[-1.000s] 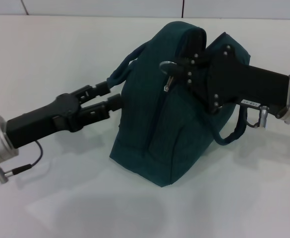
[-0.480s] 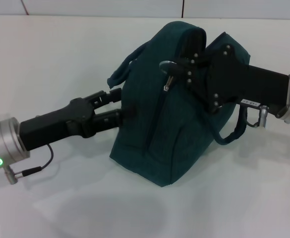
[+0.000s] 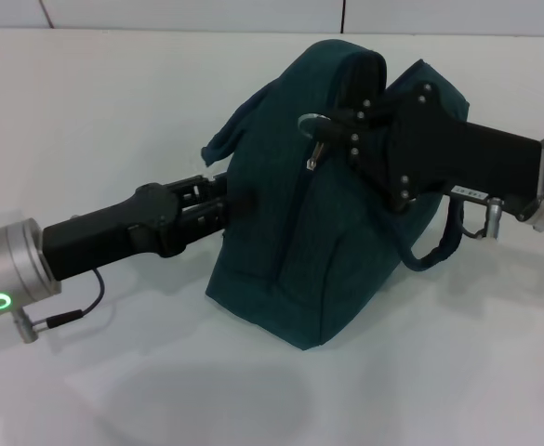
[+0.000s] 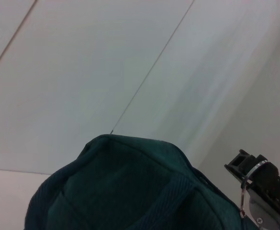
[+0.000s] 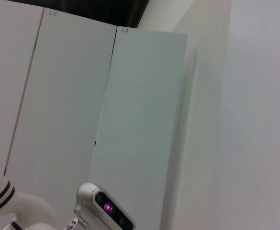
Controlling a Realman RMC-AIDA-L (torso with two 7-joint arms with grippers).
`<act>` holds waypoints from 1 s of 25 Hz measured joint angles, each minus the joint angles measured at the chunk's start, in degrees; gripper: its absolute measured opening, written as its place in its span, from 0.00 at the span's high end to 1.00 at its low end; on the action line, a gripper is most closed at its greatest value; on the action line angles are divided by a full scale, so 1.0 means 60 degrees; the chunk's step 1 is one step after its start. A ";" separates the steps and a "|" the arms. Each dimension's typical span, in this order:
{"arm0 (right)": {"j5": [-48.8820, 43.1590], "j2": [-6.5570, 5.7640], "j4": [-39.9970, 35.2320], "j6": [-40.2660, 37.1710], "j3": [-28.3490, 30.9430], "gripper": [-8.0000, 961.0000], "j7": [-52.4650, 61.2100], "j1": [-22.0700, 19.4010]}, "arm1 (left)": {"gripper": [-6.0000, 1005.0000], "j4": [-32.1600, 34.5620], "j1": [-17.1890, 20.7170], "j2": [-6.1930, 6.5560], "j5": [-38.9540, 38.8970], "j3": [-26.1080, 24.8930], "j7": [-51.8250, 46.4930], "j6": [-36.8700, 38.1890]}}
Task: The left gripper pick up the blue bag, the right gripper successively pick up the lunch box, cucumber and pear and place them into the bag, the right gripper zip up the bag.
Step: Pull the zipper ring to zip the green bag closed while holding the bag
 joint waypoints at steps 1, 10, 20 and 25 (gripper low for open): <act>0.0000 0.0000 -0.0005 0.0000 0.0000 0.99 0.0000 -0.0003 | 0.41 -0.0014 -0.0022 0.0000 -0.0001 0.0008 0.0000 0.0000; 0.0344 0.0001 0.0014 -0.0027 0.0001 0.99 0.0135 -0.0036 | 0.77 -0.0023 -0.0091 -0.0025 -0.0010 0.0043 0.0002 0.0003; 0.0889 0.0000 0.0185 -0.0013 0.0057 0.99 0.0778 -0.0149 | 0.93 -0.0029 -0.0115 -0.0029 0.0045 0.0066 0.0000 0.0191; 0.0976 0.0000 0.0288 0.0230 0.0094 0.99 0.1163 -0.0147 | 0.94 -0.0030 -0.0104 -0.0018 0.0035 0.0072 0.0105 0.0649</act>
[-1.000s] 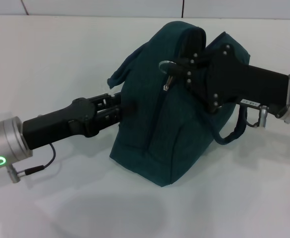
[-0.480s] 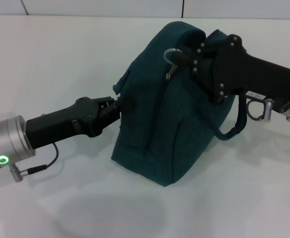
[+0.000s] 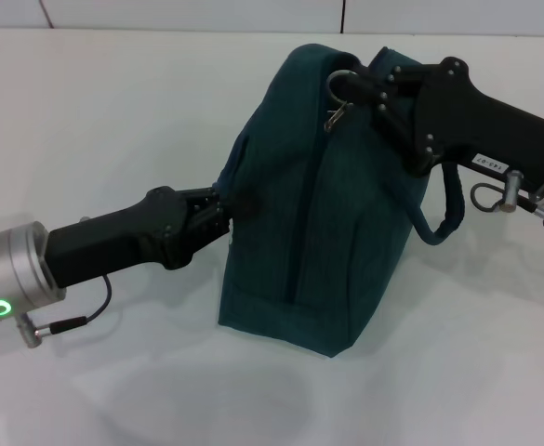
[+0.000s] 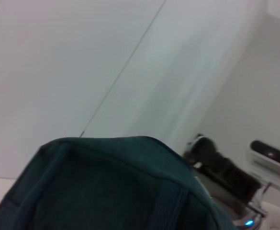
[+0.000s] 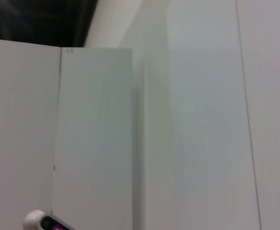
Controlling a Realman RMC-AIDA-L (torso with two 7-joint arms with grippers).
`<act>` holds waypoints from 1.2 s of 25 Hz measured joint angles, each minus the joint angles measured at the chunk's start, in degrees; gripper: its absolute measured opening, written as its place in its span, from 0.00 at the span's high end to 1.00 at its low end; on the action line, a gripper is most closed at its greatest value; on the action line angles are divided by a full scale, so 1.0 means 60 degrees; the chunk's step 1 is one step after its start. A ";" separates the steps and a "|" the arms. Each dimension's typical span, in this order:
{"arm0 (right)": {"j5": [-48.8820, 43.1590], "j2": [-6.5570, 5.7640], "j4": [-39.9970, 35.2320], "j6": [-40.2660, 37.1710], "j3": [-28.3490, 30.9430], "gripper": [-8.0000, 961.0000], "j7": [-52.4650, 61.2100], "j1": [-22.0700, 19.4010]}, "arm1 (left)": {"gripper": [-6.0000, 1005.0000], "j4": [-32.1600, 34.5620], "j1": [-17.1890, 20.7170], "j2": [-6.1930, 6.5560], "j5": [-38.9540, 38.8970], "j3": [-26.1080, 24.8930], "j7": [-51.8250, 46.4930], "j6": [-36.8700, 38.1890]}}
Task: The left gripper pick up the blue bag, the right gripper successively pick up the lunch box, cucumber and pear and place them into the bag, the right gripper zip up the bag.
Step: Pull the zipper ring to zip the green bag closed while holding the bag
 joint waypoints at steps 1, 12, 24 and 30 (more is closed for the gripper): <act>0.0000 0.0000 0.0001 0.0070 0.0000 0.99 0.0052 0.0000 | 0.94 0.0000 0.0008 0.0000 -0.0007 0.0000 0.0050 0.0071; 0.0374 -0.0038 0.0088 0.0296 -0.0003 0.99 0.0260 -0.0012 | 0.94 -0.0122 0.0054 0.0005 0.0029 0.0130 0.0133 0.0193; 0.0580 -0.0053 0.0011 0.0757 0.0001 0.99 0.0839 0.0203 | 0.94 -0.0249 0.0011 -0.0007 0.0038 0.0361 0.0353 0.0201; 0.0635 -0.0070 -0.0004 0.1540 0.0067 0.99 0.1198 0.0298 | 0.94 -0.0250 0.0070 -0.0011 0.0049 0.0376 0.0605 0.0247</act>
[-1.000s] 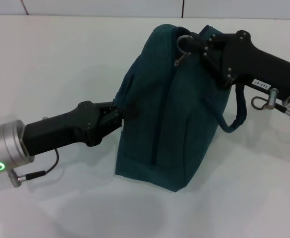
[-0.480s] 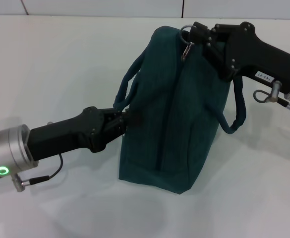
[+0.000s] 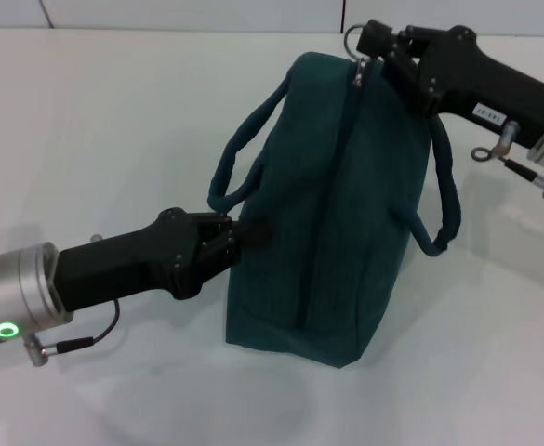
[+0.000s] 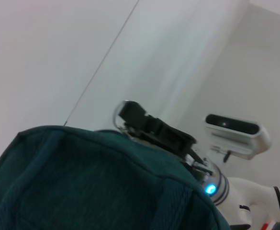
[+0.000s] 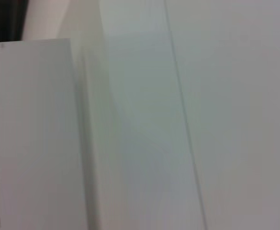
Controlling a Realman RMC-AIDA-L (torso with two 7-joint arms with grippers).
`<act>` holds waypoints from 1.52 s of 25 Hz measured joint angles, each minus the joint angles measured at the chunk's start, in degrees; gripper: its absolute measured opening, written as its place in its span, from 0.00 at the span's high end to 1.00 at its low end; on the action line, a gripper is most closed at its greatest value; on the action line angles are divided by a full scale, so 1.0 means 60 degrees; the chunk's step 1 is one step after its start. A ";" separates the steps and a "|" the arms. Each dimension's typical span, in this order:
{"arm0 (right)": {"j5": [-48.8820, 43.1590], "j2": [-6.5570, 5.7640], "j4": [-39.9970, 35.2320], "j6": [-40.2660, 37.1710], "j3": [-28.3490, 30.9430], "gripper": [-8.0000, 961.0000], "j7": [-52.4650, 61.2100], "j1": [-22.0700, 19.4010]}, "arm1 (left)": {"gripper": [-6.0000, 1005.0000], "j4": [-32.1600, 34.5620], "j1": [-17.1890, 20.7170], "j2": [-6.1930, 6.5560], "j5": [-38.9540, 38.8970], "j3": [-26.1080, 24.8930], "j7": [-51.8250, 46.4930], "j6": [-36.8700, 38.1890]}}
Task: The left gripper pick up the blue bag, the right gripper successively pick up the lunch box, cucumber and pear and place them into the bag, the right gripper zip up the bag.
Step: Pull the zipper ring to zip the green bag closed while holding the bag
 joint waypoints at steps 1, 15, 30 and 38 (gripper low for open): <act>0.0002 -0.0004 0.0000 0.0077 0.0063 0.99 0.0001 0.0005 | 0.94 -0.0002 0.0004 0.0000 0.0006 0.0001 0.0040 0.0046; 0.0004 0.0010 0.0125 0.1323 0.0280 0.99 -0.0018 0.0036 | 0.93 -0.0112 0.0504 -0.0013 -0.0301 -0.0559 0.0592 0.0268; 0.0002 -0.0019 0.0133 0.0995 0.0277 0.99 -0.0001 -0.0203 | 0.73 -0.0480 0.0761 0.0023 -0.0873 -0.0840 0.0515 0.0315; -0.0060 -0.0018 0.0133 0.0776 0.0250 0.99 0.0013 -0.0282 | 0.41 -0.0253 0.1016 0.0287 -0.2035 -0.0975 -0.0854 0.0035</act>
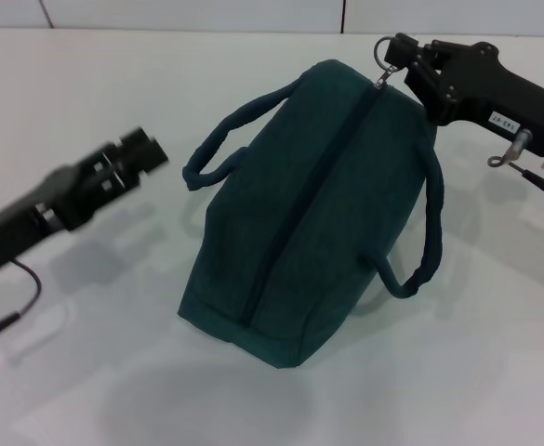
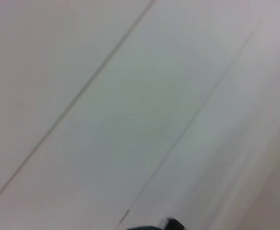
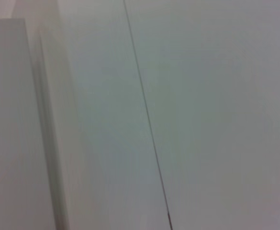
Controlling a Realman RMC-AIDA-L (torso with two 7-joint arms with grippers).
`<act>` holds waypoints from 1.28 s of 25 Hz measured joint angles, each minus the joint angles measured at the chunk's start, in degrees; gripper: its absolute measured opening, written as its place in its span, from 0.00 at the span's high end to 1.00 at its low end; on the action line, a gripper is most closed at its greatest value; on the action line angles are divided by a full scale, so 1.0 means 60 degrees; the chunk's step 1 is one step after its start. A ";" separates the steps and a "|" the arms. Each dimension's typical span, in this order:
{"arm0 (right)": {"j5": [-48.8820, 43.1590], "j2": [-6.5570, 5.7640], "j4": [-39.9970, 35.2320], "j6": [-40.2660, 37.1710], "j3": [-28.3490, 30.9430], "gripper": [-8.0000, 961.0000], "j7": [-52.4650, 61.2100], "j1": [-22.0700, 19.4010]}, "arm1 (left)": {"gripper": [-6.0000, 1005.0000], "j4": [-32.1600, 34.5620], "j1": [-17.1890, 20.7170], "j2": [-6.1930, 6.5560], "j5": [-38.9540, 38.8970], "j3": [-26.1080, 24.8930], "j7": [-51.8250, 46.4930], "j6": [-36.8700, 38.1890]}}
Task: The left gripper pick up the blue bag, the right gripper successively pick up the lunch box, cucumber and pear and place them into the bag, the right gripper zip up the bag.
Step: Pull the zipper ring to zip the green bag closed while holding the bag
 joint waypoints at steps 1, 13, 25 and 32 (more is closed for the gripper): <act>-0.0007 -0.0001 0.0000 -0.0034 -0.0002 0.99 0.0001 0.0000 | 0.37 0.0075 -0.0057 0.0042 0.0011 -0.0067 -0.0288 -0.0085; -0.0010 0.0032 0.0009 -0.0297 -0.0017 0.99 0.0001 -0.0021 | 0.15 0.0967 -0.2540 0.0520 0.2652 -0.0178 -0.3221 -0.0918; 0.0037 0.0044 0.0116 -0.0475 -0.0016 0.99 0.0001 -0.0122 | 0.13 0.0978 -0.3647 0.0254 0.3407 -0.0135 -0.4111 -0.1929; 0.0047 0.0053 0.0117 -0.0525 -0.0016 0.99 0.0001 -0.0148 | 0.15 0.0985 -0.3723 0.0158 0.3721 -0.0136 -0.4231 -0.1940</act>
